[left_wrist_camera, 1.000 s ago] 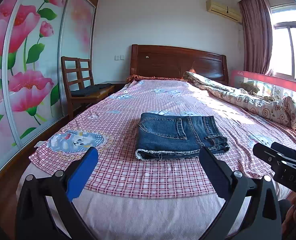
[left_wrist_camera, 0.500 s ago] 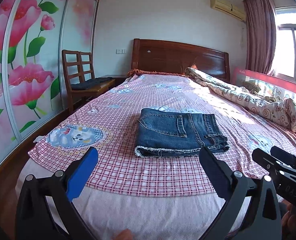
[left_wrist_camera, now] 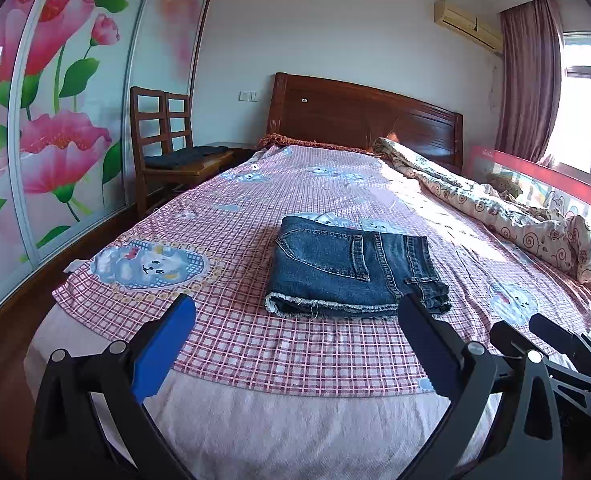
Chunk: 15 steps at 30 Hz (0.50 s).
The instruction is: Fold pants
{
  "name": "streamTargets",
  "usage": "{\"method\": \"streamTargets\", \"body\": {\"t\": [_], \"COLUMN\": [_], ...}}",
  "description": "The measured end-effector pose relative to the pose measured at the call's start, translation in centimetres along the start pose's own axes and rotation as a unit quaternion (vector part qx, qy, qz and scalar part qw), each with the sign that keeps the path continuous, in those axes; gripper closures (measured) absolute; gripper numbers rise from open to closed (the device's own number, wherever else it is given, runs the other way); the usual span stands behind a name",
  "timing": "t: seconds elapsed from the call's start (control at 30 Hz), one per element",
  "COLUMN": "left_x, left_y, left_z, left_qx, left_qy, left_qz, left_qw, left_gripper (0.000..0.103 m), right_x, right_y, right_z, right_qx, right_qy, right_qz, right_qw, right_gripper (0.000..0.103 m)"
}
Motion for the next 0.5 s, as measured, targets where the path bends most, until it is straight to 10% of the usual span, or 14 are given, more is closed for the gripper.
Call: {"method": "streamTargets", "body": {"t": [0.5], "left_x": [0.86], "left_y": [0.64], "left_z": [0.12], "left_qx": [-0.003], "left_qy": [0.012], "left_qz": [0.019], "left_qw": [0.9998], "left_gripper": [0.002], "right_x": [-0.02], "right_y": [-0.09], "right_z": [-0.27], "right_qx": [0.007], "right_qy": [-0.002], "right_qz": [0.001], "right_qw": [1.0], "right_gripper": [0.03]}}
Point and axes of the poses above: each gripper's, at about its wrist camera, not at the fingertips, and x roughly the way its jaws point, z to its left, y to its underside, the point moved 7 cm from there along x, roughly the way its jaws point, and after that the axes turned 11 degrees about z, right-handed, at the moved point
